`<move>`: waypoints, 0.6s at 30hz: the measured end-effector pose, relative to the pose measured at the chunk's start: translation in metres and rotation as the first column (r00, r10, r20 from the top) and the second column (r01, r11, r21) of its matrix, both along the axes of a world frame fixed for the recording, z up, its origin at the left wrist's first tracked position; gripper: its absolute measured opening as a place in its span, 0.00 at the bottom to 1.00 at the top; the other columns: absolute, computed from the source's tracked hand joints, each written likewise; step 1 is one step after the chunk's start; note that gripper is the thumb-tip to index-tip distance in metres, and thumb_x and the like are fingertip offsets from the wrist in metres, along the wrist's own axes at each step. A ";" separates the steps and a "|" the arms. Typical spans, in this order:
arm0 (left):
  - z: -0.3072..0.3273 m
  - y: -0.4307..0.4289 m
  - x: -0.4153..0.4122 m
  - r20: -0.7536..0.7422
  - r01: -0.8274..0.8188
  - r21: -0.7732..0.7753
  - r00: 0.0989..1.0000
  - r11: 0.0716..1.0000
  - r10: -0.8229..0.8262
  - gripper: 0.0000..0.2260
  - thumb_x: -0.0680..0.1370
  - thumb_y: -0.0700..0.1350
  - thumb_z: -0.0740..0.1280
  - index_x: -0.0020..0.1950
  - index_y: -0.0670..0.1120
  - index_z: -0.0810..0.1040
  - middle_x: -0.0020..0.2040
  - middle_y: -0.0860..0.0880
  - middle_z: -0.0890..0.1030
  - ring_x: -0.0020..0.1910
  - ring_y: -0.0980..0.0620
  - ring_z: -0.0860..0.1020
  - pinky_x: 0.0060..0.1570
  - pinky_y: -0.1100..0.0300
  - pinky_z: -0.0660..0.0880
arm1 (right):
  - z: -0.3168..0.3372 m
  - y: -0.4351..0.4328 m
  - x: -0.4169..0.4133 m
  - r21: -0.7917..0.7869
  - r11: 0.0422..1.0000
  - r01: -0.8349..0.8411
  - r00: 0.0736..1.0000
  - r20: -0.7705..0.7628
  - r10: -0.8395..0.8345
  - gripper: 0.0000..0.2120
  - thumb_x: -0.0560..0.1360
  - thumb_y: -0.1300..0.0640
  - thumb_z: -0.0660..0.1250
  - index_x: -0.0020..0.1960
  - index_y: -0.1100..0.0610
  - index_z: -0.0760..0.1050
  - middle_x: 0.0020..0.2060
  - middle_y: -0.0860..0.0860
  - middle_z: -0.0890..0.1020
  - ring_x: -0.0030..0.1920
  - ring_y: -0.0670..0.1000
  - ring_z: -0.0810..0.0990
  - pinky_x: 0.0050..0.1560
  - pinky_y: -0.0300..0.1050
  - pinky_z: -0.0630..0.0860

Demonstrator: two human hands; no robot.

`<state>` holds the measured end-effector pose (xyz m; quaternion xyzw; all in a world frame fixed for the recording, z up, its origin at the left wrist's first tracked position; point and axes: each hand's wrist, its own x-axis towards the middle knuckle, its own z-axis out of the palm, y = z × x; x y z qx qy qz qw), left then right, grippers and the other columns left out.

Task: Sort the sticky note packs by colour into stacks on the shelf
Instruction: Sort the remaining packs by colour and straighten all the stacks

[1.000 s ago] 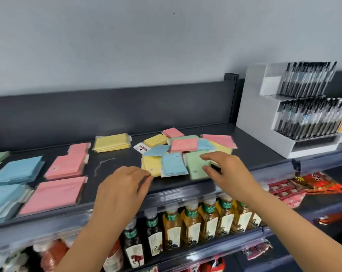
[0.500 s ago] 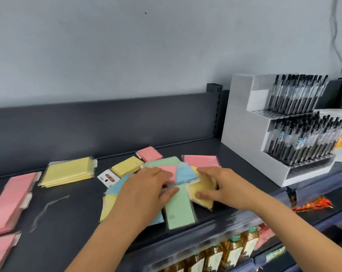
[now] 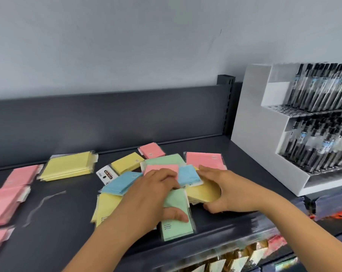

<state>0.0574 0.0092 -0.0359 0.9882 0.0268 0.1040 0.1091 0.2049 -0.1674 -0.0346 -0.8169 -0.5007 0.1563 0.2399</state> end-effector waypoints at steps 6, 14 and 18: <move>0.016 -0.022 -0.012 0.001 -0.114 -0.190 0.993 0.975 0.116 0.19 0.64 0.64 0.72 0.45 0.66 0.63 0.51 0.65 0.72 0.51 0.63 0.70 0.51 0.64 0.69 | 0.008 -0.022 0.010 -0.008 0.999 -0.050 0.995 0.087 0.050 0.23 0.67 0.51 0.63 0.62 0.44 0.70 0.54 0.48 0.79 0.43 0.47 0.77 0.44 0.41 0.75; 0.014 -0.055 -0.022 0.233 -0.339 -0.294 0.881 0.894 0.411 0.10 0.73 0.59 0.65 0.52 0.60 0.70 0.45 0.59 0.79 0.43 0.57 0.76 0.41 0.56 0.75 | 0.008 -0.048 0.031 0.314 0.948 0.060 0.985 0.137 -0.108 0.13 0.73 0.60 0.60 0.51 0.46 0.76 0.34 0.50 0.80 0.34 0.54 0.77 0.33 0.47 0.72; 0.005 -0.063 -0.024 0.344 -0.318 -0.527 0.768 0.788 0.541 0.05 0.77 0.53 0.63 0.52 0.58 0.72 0.44 0.59 0.80 0.42 0.62 0.77 0.35 0.64 0.75 | 0.005 -0.055 0.030 0.549 0.824 0.136 0.990 -0.050 -0.131 0.19 0.76 0.63 0.60 0.49 0.36 0.73 0.42 0.43 0.82 0.42 0.53 0.80 0.41 0.51 0.77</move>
